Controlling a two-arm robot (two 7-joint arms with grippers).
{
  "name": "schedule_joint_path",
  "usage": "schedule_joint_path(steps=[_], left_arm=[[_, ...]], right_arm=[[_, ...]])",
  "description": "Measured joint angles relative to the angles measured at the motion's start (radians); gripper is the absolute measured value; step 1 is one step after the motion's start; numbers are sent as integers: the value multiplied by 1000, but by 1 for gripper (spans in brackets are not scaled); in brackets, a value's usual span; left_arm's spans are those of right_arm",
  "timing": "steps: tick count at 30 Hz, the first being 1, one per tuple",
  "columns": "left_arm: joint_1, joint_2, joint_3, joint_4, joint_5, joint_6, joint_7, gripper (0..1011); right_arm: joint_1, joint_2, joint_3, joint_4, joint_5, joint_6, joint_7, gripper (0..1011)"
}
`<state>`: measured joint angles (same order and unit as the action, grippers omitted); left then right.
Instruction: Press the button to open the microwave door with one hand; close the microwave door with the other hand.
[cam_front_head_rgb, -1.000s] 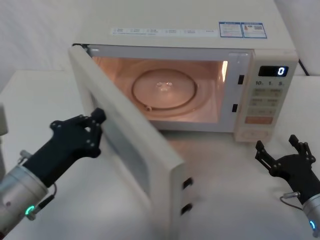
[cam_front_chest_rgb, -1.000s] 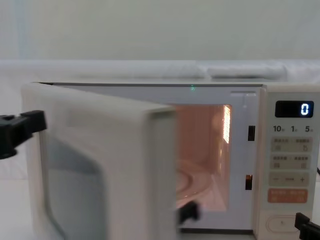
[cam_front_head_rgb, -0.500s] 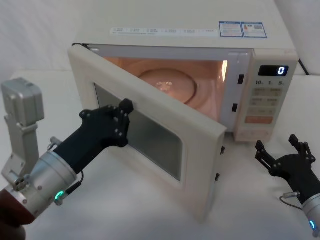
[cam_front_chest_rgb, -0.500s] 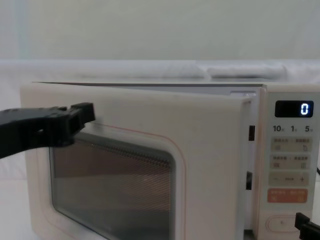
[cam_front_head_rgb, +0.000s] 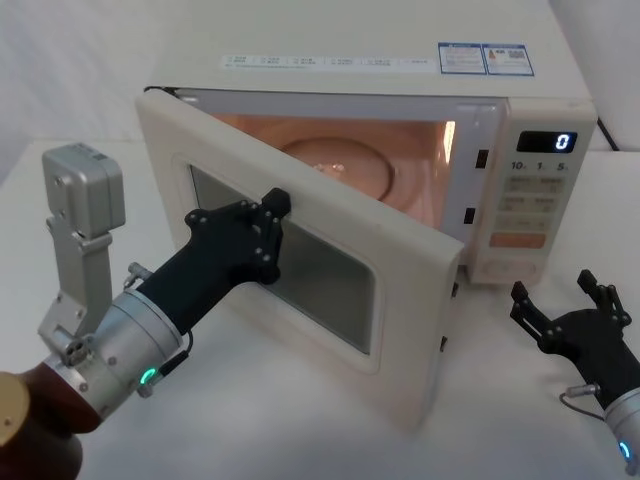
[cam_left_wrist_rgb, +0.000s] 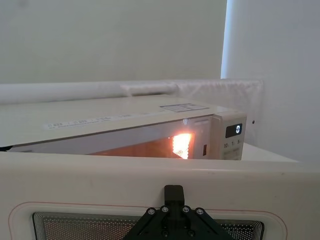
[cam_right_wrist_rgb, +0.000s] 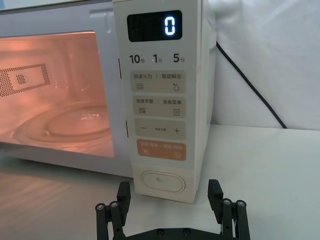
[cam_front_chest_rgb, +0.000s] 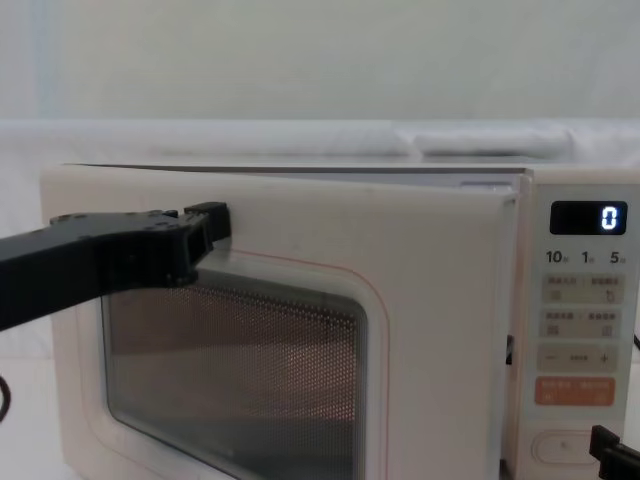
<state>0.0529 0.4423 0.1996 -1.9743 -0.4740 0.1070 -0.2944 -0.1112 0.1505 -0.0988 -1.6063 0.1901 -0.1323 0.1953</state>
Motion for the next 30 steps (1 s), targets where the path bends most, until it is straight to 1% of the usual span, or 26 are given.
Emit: schedule_joint_path(steps=[12, 22, 25, 30], left_arm=[[-44, -14, 36, 43, 8, -7, 10, 0], [-98, -28, 62, 88, 16, -4, 8, 0], [-127, -44, 74, 116, 24, -2, 14, 0], [-160, -62, 87, 146, 36, 1, 23, 0]], right_arm=[[0, 0, 0, 0, 0, 0, 0, 1002], [0, 0, 0, 0, 0, 0, 0, 1002], [0, 0, 0, 0, 0, 0, 0, 1002], [0, 0, 0, 0, 0, 0, 0, 1002]])
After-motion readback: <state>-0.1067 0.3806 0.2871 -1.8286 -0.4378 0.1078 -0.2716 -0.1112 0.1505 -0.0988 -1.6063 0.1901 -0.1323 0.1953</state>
